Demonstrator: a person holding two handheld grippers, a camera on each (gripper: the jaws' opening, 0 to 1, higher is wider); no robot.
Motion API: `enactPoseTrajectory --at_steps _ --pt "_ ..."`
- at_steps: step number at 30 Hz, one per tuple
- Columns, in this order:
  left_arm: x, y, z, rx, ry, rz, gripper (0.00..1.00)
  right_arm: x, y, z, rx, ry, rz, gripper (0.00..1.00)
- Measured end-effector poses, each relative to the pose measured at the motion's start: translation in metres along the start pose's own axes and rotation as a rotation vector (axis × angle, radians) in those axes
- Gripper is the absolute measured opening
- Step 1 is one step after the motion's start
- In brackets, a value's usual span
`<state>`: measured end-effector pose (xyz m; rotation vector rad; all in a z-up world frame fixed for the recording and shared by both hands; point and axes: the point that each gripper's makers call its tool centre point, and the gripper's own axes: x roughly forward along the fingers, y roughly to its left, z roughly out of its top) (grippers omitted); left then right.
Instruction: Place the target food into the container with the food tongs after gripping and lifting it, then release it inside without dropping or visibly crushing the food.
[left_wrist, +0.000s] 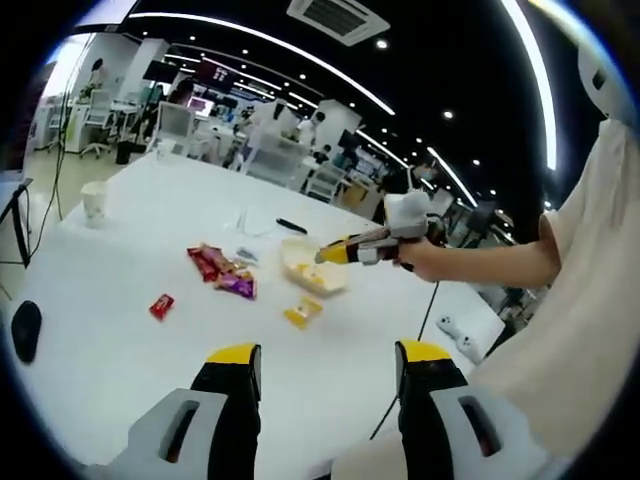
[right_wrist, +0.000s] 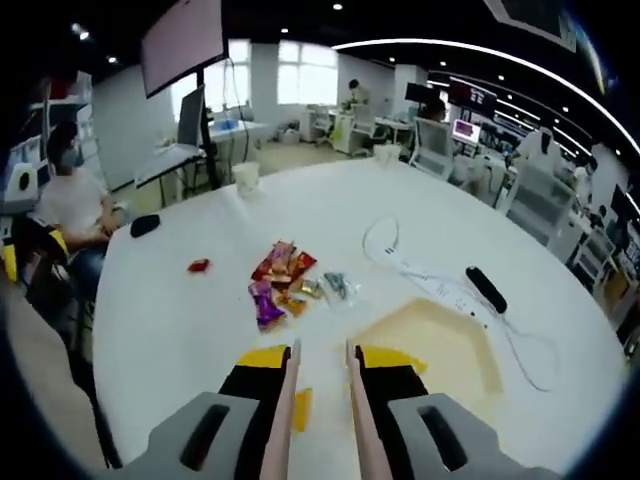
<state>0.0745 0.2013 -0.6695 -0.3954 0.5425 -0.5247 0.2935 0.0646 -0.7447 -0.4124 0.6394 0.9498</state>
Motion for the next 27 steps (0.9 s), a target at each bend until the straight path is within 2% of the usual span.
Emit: enactPoseTrajectory --at_steps 6,14,19,23,27 --pt "-0.003 0.002 -0.001 -0.008 -0.001 0.01 0.54 0.011 0.029 -0.026 -0.145 0.092 0.123 0.25" --pt "-0.006 0.005 -0.004 -0.019 -0.005 0.026 0.54 0.018 0.049 -0.038 -0.339 0.15 0.226 0.26" --pt "-0.008 0.005 -0.008 -0.025 -0.003 0.032 0.54 0.021 0.05 -0.043 -0.432 0.175 0.249 0.26" --pt "-0.009 0.006 -0.01 -0.036 -0.01 0.041 0.54 0.025 0.05 -0.055 -0.533 0.225 0.285 0.26" --pt "-0.01 0.006 -0.013 -0.045 -0.013 0.047 0.54 0.03 0.048 -0.063 -0.58 0.256 0.295 0.26"
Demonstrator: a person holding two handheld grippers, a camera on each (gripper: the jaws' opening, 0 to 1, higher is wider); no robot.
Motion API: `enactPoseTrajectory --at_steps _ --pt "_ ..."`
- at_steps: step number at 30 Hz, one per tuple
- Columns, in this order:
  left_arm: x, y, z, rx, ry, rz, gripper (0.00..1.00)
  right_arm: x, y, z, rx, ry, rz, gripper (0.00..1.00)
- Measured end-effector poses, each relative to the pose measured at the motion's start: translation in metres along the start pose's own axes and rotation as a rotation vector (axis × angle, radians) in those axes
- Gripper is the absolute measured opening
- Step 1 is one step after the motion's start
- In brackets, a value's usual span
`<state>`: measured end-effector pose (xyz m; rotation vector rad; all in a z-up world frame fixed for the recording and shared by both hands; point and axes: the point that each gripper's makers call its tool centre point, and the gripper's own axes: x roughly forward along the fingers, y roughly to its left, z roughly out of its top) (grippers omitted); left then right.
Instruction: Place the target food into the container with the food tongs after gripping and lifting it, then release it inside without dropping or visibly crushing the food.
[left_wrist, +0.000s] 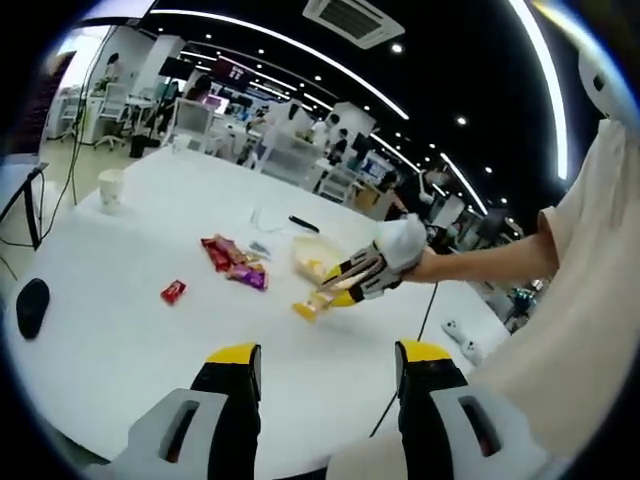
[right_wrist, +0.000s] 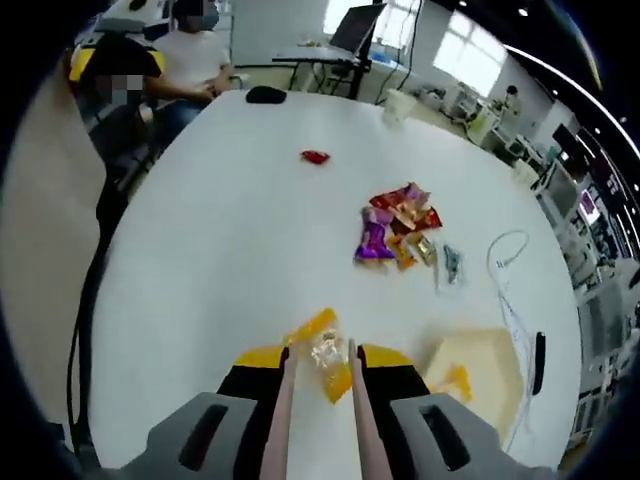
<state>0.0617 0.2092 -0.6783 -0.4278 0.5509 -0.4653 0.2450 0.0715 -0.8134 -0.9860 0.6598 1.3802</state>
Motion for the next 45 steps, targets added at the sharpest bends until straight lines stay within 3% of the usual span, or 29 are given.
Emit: enactPoseTrajectory --at_steps 4,9,19,29,34,37,40,45 --pt "-0.002 0.001 -0.003 -0.012 -0.003 0.007 0.54 0.005 0.0 -0.005 -0.098 0.046 0.003 0.27" --pt "-0.002 0.002 -0.004 -0.016 -0.001 0.013 0.53 0.014 0.002 -0.005 -0.142 0.064 0.021 0.27" --pt "-0.002 0.003 -0.003 -0.019 -0.002 0.017 0.53 0.021 -0.009 -0.002 -0.125 0.075 0.014 0.28" --pt "-0.005 0.005 -0.002 -0.025 -0.005 0.022 0.53 0.027 -0.017 0.004 -0.245 0.097 -0.016 0.28" --pt "-0.007 0.006 -0.001 -0.028 -0.009 0.029 0.53 0.033 -0.016 0.005 -0.199 0.099 -0.014 0.27" --pt "-0.007 0.006 -0.002 -0.028 -0.009 0.028 0.53 0.033 -0.02 0.002 -0.155 0.103 -0.046 0.25" --pt "-0.007 0.007 -0.002 -0.034 -0.012 0.03 0.53 0.031 -0.026 0.0 -0.052 0.091 -0.078 0.24" --pt "-0.005 0.005 -0.001 -0.032 -0.013 0.021 0.53 0.023 -0.028 0.0 -0.002 0.066 -0.109 0.22"
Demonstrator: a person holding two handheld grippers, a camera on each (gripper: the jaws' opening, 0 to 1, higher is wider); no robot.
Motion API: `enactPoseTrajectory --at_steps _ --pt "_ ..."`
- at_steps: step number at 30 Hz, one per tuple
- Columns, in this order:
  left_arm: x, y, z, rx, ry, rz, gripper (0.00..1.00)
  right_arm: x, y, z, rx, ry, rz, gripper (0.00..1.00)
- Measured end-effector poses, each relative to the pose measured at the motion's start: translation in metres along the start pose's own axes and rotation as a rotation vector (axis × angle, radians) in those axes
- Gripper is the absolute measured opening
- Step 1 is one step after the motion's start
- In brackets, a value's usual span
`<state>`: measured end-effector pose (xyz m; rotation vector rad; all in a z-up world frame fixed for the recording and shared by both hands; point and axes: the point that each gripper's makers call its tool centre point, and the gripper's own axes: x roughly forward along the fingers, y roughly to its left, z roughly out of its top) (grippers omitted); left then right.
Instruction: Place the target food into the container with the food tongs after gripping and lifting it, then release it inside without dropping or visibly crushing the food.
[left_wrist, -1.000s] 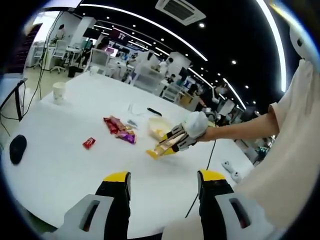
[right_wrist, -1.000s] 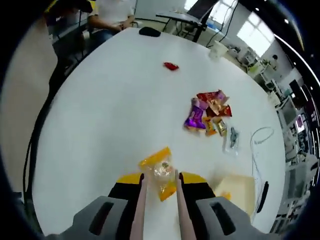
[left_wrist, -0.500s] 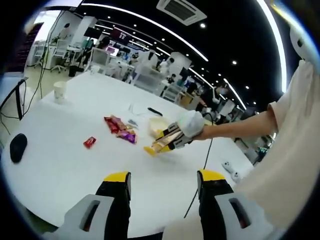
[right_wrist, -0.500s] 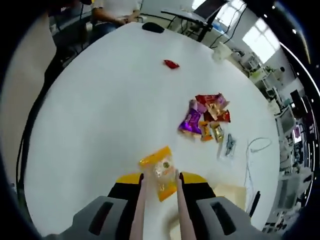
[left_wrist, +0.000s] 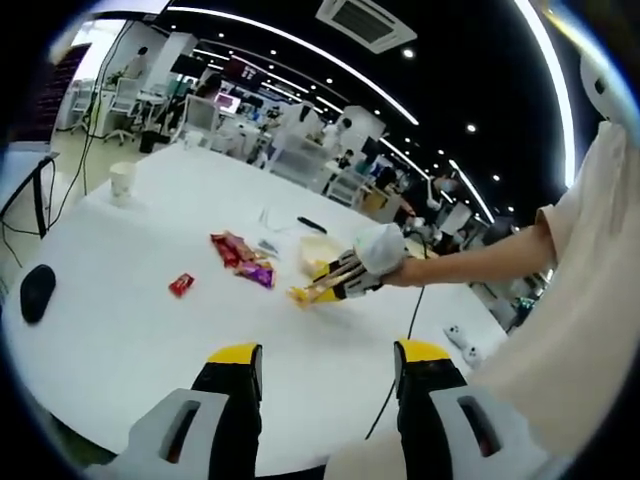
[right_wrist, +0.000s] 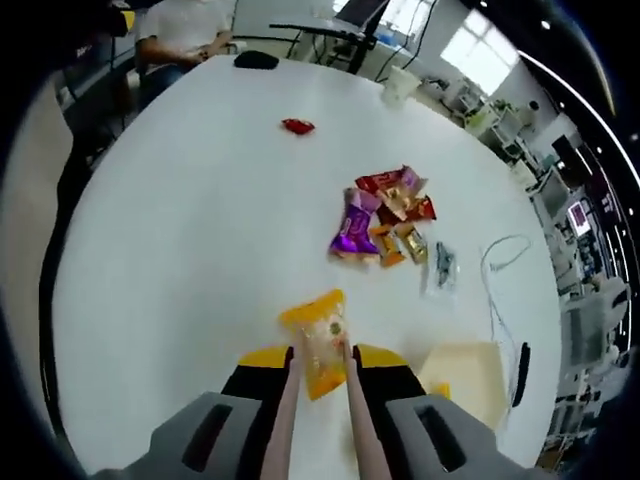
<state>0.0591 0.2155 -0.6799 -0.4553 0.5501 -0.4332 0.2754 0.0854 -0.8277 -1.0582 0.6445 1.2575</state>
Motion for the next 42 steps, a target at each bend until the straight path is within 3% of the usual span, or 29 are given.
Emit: enactPoseTrajectory --at_steps 11,15,33,42 --pt "0.003 0.0 0.004 0.009 -0.004 -0.012 0.52 -0.019 -0.011 0.008 0.109 -0.065 -0.065 0.2" --pt "0.002 0.0 0.004 0.012 -0.006 -0.011 0.52 -0.03 -0.019 0.018 0.256 -0.117 -0.083 0.2" --pt "0.003 -0.005 0.004 0.022 -0.007 -0.026 0.52 -0.073 -0.039 0.026 0.378 -0.226 -0.182 0.2" --pt "0.005 -0.01 0.005 0.039 -0.002 -0.044 0.52 -0.095 -0.059 0.024 0.492 -0.288 -0.248 0.2"
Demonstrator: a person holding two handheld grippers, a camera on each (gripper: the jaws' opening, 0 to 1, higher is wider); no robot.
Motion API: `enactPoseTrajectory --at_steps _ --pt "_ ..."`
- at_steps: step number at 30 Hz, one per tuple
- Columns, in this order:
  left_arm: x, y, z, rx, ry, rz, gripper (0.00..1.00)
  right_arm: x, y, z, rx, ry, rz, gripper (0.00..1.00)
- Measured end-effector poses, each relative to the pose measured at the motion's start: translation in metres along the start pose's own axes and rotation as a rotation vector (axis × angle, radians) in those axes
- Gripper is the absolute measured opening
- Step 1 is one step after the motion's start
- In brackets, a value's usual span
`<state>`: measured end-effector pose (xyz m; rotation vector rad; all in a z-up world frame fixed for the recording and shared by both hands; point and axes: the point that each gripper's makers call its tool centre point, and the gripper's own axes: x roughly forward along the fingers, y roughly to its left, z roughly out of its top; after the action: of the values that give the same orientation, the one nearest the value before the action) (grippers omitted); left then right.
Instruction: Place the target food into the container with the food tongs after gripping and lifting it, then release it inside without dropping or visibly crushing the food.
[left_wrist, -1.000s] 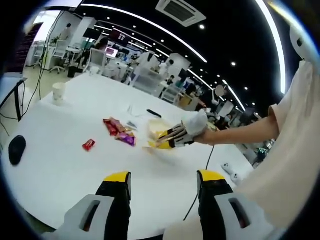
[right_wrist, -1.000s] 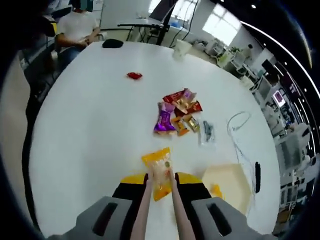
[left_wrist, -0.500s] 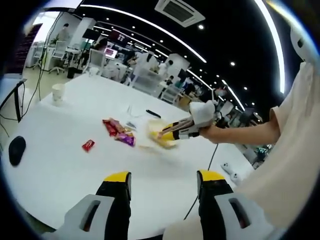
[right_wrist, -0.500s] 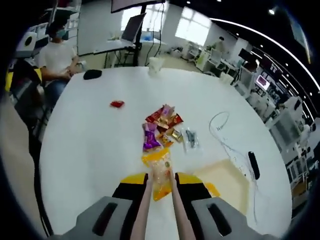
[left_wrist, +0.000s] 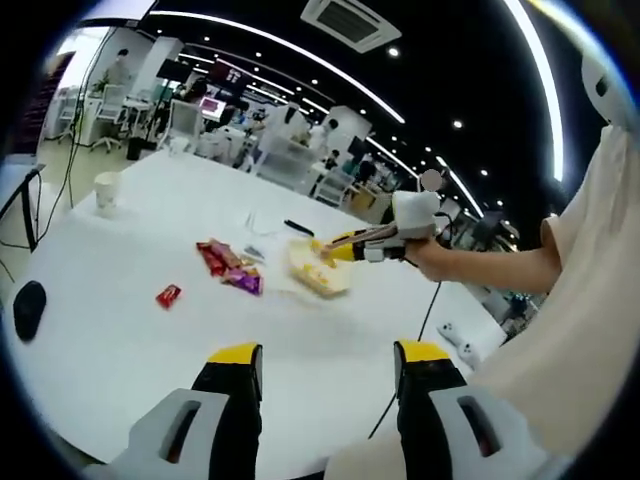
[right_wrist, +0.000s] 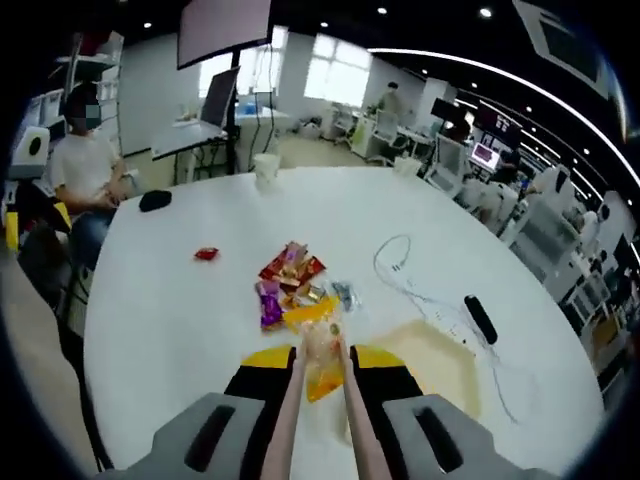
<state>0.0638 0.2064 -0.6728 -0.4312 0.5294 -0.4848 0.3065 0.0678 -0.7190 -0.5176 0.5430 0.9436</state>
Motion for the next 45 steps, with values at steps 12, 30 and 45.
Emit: enactPoseTrajectory --at_steps 12,30,45 --pt "-0.003 -0.002 -0.001 0.006 0.006 -0.006 0.52 -0.016 -0.012 0.004 0.07 -0.027 -0.051 0.2" --pt "-0.005 -0.003 0.001 0.01 0.0 -0.007 0.52 -0.032 -0.051 0.006 0.174 -0.061 -0.129 0.2" --pt "-0.002 -0.004 0.002 0.014 0.0 -0.015 0.52 -0.04 -0.071 0.007 0.196 -0.079 -0.173 0.21"
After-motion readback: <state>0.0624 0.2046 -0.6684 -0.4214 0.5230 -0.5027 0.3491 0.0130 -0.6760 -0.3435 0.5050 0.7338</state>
